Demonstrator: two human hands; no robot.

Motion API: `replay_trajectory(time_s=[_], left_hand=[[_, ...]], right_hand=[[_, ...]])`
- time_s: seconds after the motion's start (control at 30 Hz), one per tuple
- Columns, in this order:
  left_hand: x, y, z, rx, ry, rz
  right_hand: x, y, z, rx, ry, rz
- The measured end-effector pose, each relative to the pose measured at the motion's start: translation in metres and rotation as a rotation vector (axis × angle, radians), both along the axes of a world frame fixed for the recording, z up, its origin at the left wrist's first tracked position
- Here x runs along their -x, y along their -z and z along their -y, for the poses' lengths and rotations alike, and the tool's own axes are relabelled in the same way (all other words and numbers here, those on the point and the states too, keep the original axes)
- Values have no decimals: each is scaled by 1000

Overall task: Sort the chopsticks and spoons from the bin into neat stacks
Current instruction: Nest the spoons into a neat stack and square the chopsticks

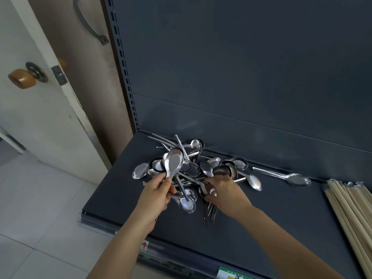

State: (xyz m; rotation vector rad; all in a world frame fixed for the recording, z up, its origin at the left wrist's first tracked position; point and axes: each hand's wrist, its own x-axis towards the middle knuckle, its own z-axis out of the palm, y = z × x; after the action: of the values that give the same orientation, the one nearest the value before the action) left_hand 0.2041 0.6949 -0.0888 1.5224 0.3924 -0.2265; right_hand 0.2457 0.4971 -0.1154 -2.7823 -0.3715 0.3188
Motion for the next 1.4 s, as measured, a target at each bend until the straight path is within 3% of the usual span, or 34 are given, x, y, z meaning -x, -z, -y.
replay_trajectory(time_s=[0.13, 0.27, 0.4, 0.53, 0.73, 0.93, 1.27, 1.4], left_hand=[[0, 0, 3, -2, 15, 0], [1, -1, 3, -1, 28, 8], [0, -1, 1, -7, 26, 24], [-3, 1, 0, -44, 44, 43], [-12, 7, 4, -257, 127, 143], [-18, 6, 13, -300, 178, 257], [-15, -3, 32, -284, 367, 316], [-5, -6, 50, -130, 478, 271]], right_hand=[[-1, 4, -1, 62, -25, 7], [-4, 6, -1, 13, 9, -39], [-2, 6, 0, -37, 16, 31], [0, -2, 4, -162, 81, 71], [6, -47, 21, -356, 210, 198], [10, -97, 20, -584, 258, 219], [15, -99, 23, -514, 254, 179], [19, -89, 26, -421, 278, 331]])
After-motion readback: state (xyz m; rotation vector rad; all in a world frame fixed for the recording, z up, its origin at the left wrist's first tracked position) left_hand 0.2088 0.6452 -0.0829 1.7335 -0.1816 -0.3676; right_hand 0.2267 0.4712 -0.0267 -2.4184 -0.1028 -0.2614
